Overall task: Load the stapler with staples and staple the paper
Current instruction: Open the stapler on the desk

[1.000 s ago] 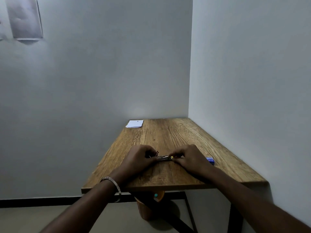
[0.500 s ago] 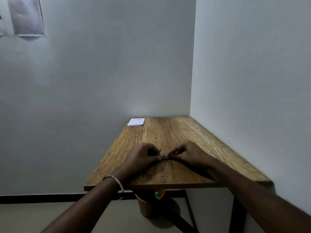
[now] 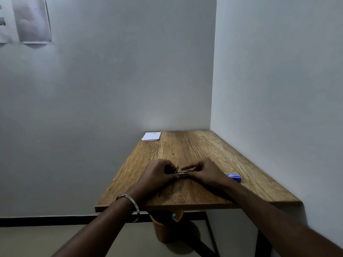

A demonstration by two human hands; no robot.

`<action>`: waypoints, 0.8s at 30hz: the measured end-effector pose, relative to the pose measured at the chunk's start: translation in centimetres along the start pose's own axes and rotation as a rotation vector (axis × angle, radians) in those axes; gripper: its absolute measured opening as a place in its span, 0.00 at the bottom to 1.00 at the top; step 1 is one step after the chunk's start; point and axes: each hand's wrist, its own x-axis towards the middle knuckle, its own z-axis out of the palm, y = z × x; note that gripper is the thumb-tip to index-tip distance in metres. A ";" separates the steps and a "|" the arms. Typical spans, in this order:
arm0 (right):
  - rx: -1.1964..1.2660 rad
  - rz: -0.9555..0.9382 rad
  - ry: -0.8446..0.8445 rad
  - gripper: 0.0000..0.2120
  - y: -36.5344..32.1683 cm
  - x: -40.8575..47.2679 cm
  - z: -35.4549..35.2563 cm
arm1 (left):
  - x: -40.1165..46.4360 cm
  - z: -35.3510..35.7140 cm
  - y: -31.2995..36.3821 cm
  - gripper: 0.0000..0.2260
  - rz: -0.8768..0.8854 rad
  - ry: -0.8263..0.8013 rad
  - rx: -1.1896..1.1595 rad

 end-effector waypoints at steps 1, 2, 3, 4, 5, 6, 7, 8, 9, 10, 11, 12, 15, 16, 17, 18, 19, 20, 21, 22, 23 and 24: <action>0.059 0.017 0.056 0.07 0.0 -0.1 0.0 | 0.0 0.0 0.1 0.11 -0.004 0.001 0.006; 0.094 0.029 0.119 0.07 0.0 -0.3 0.0 | 0.0 0.0 0.1 0.12 -0.005 0.002 0.010; 0.105 0.043 0.183 0.07 0.0 -0.4 0.0 | 0.0 0.0 0.2 0.12 -0.004 0.001 0.014; 0.120 0.067 0.239 0.07 -0.1 -0.5 0.2 | 0.0 0.0 0.3 0.12 -0.001 0.002 0.019; 0.145 0.102 0.291 0.07 -0.2 -0.6 0.3 | -0.1 -0.1 0.3 0.12 0.001 0.003 0.026; 0.186 0.146 0.334 0.07 -0.5 -0.7 0.5 | -0.1 -0.1 0.4 0.12 0.003 0.006 0.039; 0.246 0.198 0.370 0.07 -0.7 -0.8 0.8 | -0.1 -0.2 0.5 0.12 0.006 0.011 0.055; 0.330 0.259 0.399 0.08 -1.1 -0.9 1.1 | -0.1 -0.3 0.6 0.12 0.012 0.015 0.076; 0.448 0.326 0.424 0.08 -1.4 -0.9 1.4 | -0.1 -0.4 0.7 0.11 0.021 0.015 0.099; 0.607 0.398 0.447 0.07 -1.9 -0.9 1.7 | 0.0 -0.6 0.9 0.11 0.036 0.016 0.122; 0.786 0.473 0.455 0.07 -2.4 -0.9 1.9 | 0.1 -0.8 1.2 0.11 0.056 0.029 0.146; 0.970 0.540 0.450 0.07 -3.0 -0.9 2.3 | 0.3 -1.0 1.6 0.10 0.087 0.068 0.178; 1.340 0.665 0.467 0.14 -4.6 -0.9 3.4 | 0.9 -2.5 3.5 0.07 0.220 0.302 0.314; 1.433 0.681 0.477 0.18 -5.2 -1.0 3.5 | 1.1 -3.1 4.2 0.06 0.284 0.386 0.380; 1.551 0.674 0.464 0.23 -5.7 -1.0 3.7 | 1.1 -3.5 4.8 0.06 0.378 0.460 0.463; 1.694 0.654 0.427 0.27 -6.3 -1.0 3.6 | 0.9 -3.6 5.2 0.05 0.509 0.501 0.557; 1.818 0.626 0.393 0.30 -6.9 -0.9 3.5 | 0.8 -3.5 5.3 0.03 0.668 0.495 0.651; 1.887 0.597 0.375 0.30 -7.4 -0.8 3.3 | 0.4 -3.2 5.2 0.03 0.811 0.457 0.725; 1.892 0.590 0.383 0.29 -7.7 -0.6 3.1 | 0.0 -2.9 5.1 0.04 0.907 0.421 0.774; 1.876 0.595 0.397 0.26 -8.1 -0.4 2.9 | -0.3 -2.7 4.9 0.05 0.949 0.406 0.795; 1.857 0.600 0.405 0.25 -8.3 -0.2 2.9 | -0.5 -2.6 4.8 0.05 0.953 0.406 0.794; 1.858 0.601 0.400 0.25 -8.4 0.0 2.9 | -0.5 -2.7 4.7 0.05 0.943 0.410 0.783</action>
